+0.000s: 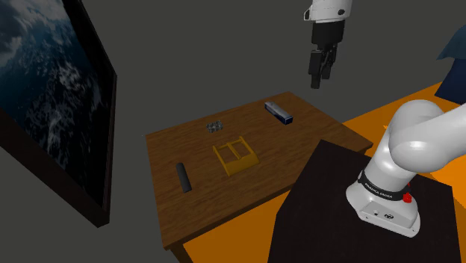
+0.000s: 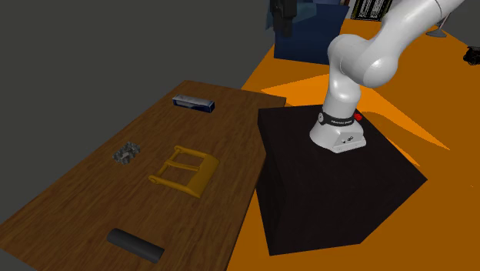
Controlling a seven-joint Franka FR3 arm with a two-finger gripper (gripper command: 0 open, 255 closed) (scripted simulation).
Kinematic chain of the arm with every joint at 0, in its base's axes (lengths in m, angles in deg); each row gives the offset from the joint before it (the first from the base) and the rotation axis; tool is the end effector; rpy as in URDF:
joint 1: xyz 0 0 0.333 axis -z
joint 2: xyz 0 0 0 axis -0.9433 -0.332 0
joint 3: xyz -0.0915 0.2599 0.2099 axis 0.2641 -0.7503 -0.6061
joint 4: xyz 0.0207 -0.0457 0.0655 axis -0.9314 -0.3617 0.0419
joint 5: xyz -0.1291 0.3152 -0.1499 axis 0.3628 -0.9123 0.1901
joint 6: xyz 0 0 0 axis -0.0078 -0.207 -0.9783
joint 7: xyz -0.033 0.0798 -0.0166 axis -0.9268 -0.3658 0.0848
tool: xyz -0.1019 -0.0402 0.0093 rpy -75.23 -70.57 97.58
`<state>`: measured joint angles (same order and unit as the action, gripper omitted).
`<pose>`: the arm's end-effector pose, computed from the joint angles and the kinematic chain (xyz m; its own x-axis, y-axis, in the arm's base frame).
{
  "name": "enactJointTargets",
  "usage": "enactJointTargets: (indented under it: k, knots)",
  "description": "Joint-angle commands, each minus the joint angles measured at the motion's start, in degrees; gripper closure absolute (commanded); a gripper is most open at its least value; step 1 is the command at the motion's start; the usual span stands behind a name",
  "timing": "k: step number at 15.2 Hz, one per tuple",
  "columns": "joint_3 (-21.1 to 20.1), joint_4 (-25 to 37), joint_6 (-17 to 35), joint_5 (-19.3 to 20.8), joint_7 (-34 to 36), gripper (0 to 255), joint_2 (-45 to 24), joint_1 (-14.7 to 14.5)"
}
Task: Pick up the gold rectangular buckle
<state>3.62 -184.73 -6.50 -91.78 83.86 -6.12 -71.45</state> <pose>0.2414 0.0085 0.5948 0.9919 -0.0131 -0.1260 -0.0228 -0.9968 -0.0760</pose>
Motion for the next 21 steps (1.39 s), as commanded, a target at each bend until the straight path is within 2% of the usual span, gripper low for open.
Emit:
enactJointTargets:
  k: [1,11,21]
  knots:
    - [0.0,0.0,0.0,0.0,0.0,0,0.0,0.0]
    - [-3.7,-4.8,19.6,-2.1,6.1,0,-15.3,0.8]
    - [-6.1,-1.3,36.7,-2.2,12.3,0,-36.4,1.7]
